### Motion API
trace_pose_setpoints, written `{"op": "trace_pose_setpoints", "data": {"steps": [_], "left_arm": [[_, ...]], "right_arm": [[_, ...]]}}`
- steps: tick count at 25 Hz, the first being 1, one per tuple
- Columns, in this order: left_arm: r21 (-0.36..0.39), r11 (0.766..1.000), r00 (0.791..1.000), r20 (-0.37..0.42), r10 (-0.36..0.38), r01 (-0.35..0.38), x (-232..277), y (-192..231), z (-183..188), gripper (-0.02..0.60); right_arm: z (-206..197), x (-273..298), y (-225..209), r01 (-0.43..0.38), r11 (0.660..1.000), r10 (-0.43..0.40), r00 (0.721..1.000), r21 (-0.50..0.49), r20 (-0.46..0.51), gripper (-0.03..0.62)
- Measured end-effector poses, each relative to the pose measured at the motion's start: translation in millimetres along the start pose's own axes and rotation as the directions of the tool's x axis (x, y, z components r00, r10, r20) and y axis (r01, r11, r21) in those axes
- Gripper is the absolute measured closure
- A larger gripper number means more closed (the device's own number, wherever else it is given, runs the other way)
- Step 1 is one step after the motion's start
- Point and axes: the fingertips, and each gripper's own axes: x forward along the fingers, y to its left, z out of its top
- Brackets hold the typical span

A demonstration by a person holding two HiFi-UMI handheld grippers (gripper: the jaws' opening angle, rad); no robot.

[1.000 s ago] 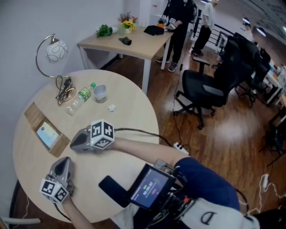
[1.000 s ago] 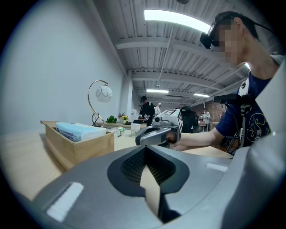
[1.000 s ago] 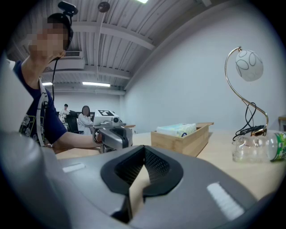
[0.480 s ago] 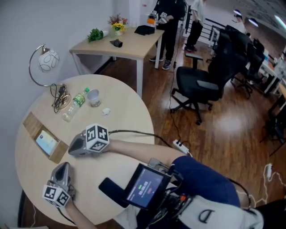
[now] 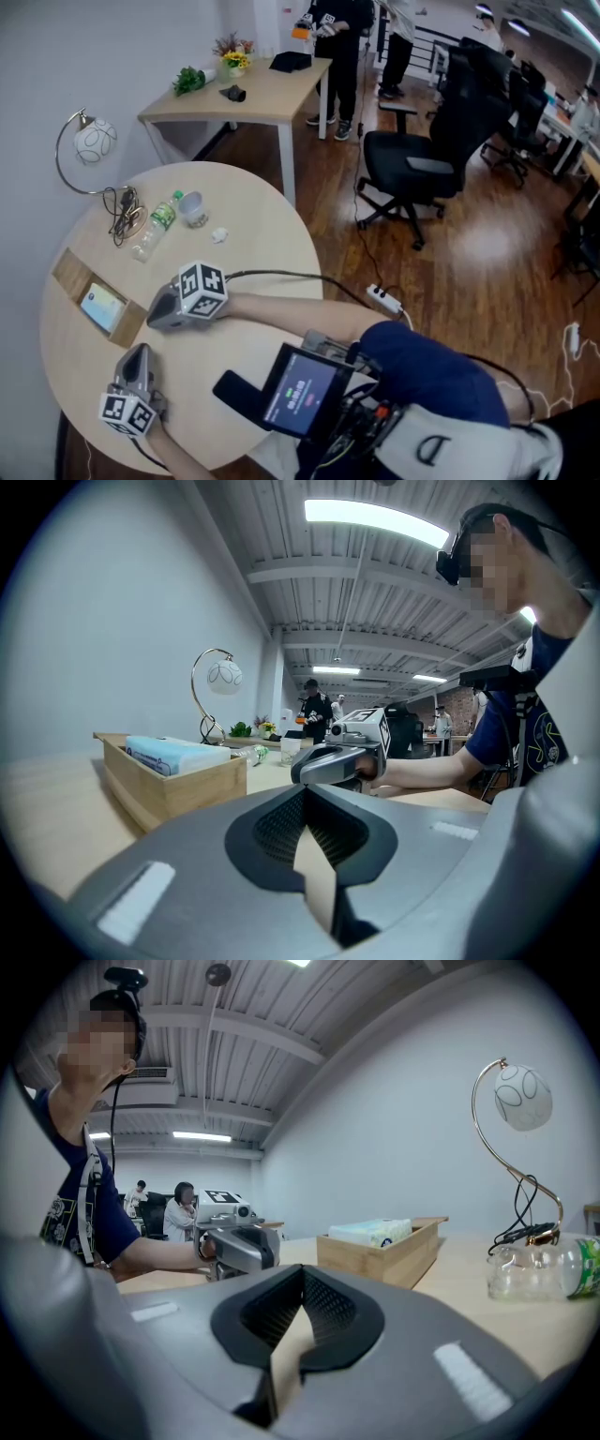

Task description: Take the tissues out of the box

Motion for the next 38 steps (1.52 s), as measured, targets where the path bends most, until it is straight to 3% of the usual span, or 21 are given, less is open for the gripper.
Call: {"op": "trace_pose_setpoints", "data": {"steps": [38], "left_arm": [[-0.009,1.0,1.0,0.003,0.019,-0.019,-2.3,0.5,2.8,0.577]], "right_arm": [[1.2,0.4,1.2,0.002,1.0,-0.002,1.0,0.005,-0.007,0.589]]}}
